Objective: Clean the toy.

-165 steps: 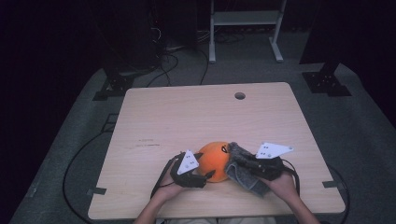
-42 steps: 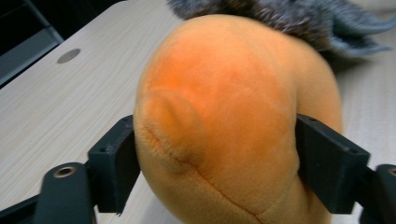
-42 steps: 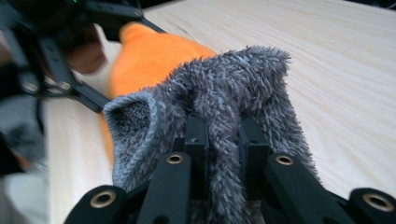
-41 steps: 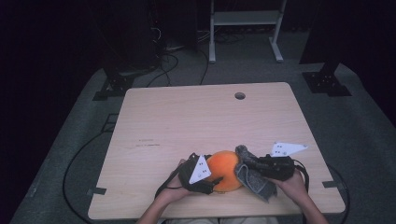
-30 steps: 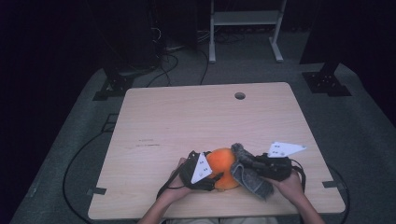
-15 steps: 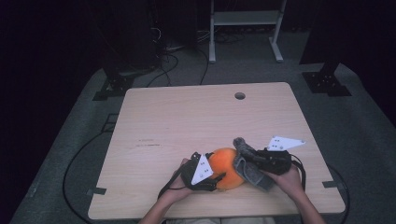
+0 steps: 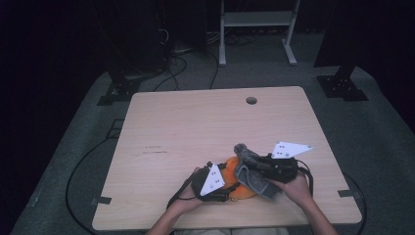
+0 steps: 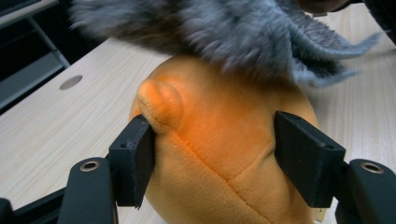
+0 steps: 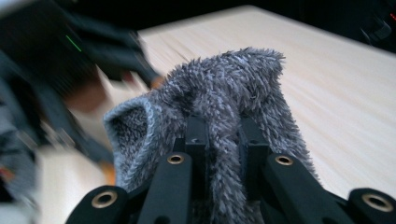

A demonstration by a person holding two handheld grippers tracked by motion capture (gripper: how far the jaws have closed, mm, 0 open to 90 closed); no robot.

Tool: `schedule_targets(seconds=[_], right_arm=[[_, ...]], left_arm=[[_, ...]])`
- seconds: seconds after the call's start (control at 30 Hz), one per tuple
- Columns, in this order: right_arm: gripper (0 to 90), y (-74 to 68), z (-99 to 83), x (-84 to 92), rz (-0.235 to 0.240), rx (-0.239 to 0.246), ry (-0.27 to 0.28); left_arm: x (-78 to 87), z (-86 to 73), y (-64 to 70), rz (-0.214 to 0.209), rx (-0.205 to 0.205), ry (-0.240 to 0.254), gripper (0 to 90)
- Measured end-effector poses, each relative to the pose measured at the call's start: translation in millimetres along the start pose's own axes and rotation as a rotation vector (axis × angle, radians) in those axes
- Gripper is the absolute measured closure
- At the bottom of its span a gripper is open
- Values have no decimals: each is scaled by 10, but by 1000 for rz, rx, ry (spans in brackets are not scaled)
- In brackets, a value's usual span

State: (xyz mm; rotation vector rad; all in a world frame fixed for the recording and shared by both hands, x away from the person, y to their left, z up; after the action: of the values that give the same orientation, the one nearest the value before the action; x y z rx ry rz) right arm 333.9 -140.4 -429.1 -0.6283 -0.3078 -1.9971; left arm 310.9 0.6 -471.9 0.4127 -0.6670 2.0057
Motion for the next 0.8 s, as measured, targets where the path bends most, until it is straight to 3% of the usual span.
schedule_targets(seconds=[0.13,0.23,0.33,0.37,0.47,0.53,0.57,0.6,0.63,0.73,0.8], right_arm=[[772,-49,28,-192,-14,50,-52],[773,13,-21,-227,32,12,-43],[773,145,-113,-156,2,-15,-56],[773,235,-184,-102,-30,-41,-70],[774,263,-230,-50,-62,-39,-97],[774,227,-267,1,-88,-25,-116],[773,195,-259,20,-81,-24,-103],[773,195,-259,20,-81,-24,-103],[773,67,-208,40,-39,-14,-69],[773,-40,-164,-7,-28,17,-72],[773,-50,-175,-92,-52,45,-97]], left_arm=[[34,-33,-23,-6,-7,-25,307],[69,-76,-76,-34,21,-21,325],[44,-71,-72,-18,17,-28,328],[42,-72,-74,-18,18,-30,328],[43,-96,-80,-4,11,-46,328],[46,-117,-91,5,8,-57,323],[29,-156,-128,46,2,-81,315],[29,-156,-128,46,2,-81,304],[19,-175,-152,61,15,-89,298],[-1,-191,-191,58,51,-81,294],[5,-189,-203,64,57,-88,284]])
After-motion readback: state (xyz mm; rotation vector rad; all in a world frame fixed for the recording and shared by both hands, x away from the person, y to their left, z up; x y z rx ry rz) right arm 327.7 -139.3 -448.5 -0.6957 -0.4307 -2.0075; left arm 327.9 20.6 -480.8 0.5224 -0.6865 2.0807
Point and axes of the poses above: each handheld gripper's, and its own axes: x roughly backward along the jaws, z roughly out of its top, y roughly to its right, the point moved 7 cm from there along -x, roughly forward along the jaws, and after that the axes turned 9 degrees about -y, right-handed, at the moved point
